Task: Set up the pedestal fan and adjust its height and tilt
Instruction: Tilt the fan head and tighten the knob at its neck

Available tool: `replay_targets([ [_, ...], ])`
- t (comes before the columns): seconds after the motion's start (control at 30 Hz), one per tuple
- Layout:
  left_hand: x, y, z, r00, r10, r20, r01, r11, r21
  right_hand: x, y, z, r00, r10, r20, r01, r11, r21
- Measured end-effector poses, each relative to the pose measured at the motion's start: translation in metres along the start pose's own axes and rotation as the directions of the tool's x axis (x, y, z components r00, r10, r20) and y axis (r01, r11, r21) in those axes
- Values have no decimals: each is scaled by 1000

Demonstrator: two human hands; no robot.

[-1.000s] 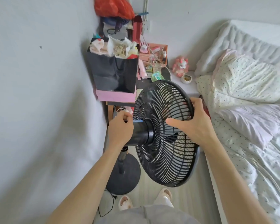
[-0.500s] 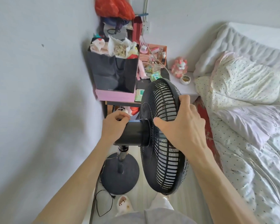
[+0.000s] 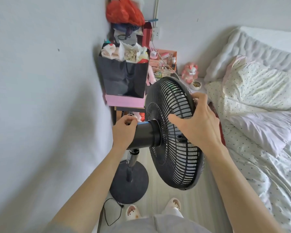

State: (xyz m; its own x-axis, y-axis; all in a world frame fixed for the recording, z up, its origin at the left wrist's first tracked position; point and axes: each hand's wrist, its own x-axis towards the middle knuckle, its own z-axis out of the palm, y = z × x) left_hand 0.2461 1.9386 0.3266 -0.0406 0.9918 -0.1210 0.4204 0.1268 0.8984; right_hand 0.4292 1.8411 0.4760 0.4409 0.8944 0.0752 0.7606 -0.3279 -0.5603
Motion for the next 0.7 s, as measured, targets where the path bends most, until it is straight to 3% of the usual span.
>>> replay_targets([
  [0.23, -4, 2, -7, 996, 26, 84, -28, 999, 32, -14, 11, -1, 1000, 23, 1, -23, 999, 24],
  [0.3, -5, 0, -12, 989, 13, 150, -8, 999, -33, -21, 7, 2, 1000, -10, -29, 10, 1000, 18],
  [0.43, -10, 1, -30, 962, -66, 265, 149, 940, -306, -51, -9, 16, 941, -290, -174, 295, 955, 7],
  [0.57, -15, -1, -45, 909, -311, 277, 401, 837, -373, -65, -24, 35, 895, -437, -91, 417, 891, -181],
  [0.63, -19, -6, -49, 897, -345, 276, 433, 815, -385, -65, -28, 43, 883, -464, -69, 437, 867, -240],
  [0.7, -25, -15, -55, 898, -332, 290, 431, 802, -414, -67, -33, 52, 855, -517, -46, 501, 846, -185],
])
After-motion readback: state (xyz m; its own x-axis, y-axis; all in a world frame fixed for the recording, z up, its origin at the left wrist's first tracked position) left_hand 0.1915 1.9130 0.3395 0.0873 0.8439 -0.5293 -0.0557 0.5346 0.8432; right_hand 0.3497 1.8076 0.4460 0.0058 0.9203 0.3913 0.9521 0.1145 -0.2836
